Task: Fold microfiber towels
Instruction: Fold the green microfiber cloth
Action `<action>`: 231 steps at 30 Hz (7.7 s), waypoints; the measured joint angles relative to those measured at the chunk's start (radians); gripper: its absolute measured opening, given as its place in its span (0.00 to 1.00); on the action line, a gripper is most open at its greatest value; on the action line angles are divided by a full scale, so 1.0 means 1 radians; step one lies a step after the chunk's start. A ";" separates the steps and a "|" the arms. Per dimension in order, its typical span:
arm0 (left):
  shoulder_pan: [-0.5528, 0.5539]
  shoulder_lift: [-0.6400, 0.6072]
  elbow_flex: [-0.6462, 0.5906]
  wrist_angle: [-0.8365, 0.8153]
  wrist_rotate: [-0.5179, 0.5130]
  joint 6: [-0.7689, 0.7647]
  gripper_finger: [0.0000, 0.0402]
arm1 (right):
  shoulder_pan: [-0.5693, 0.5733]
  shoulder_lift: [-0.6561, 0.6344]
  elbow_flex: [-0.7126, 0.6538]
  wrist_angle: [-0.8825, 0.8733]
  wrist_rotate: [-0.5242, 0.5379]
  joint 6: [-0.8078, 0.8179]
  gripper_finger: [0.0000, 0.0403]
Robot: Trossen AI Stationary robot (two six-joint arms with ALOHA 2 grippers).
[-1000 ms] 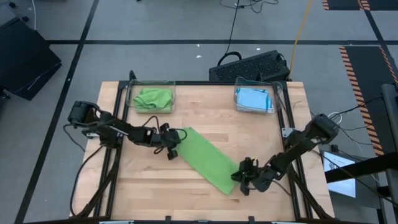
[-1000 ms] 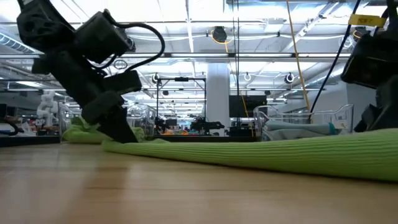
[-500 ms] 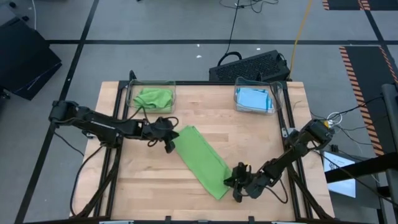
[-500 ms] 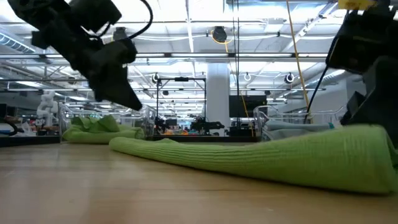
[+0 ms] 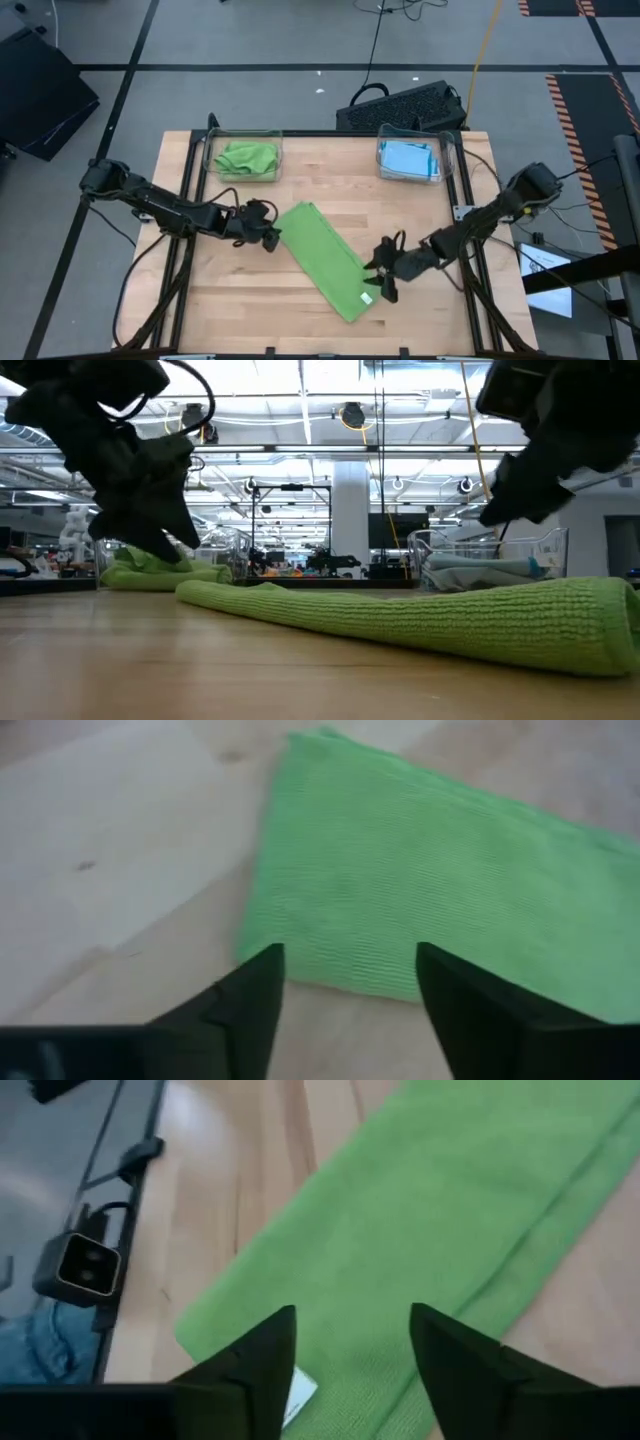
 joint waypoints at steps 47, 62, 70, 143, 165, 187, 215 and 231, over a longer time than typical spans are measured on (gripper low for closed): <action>0.117 0.192 -0.035 0.161 0.018 -0.054 0.04 | -0.720 0.507 0.661 -0.219 -0.291 -0.531 0.61; 0.130 0.190 -0.035 0.163 -0.007 0.047 0.01 | -0.771 0.684 0.753 -0.210 -0.390 -0.519 0.72; 0.130 0.190 -0.035 0.167 -0.009 0.072 0.03 | -0.770 0.689 0.754 -0.204 -0.363 -0.537 0.66; 0.111 0.099 0.071 0.585 0.105 0.962 0.01 | -0.494 -0.120 0.188 -0.293 -0.079 -0.720 0.00; -0.047 0.312 0.089 0.699 0.077 0.756 0.02 | -0.308 -0.069 0.160 -0.297 -0.105 -0.631 0.00; -0.098 0.374 0.128 0.740 0.152 0.687 0.03 | -0.212 0.000 0.121 -0.230 -0.177 -0.505 0.00; -0.145 0.484 0.128 0.816 0.159 0.670 0.01 | -0.198 0.020 0.054 -0.142 -0.292 -0.418 0.01; -0.156 0.484 0.127 0.863 0.235 0.595 0.06 | -0.158 0.082 0.052 -0.090 -0.296 -0.376 0.30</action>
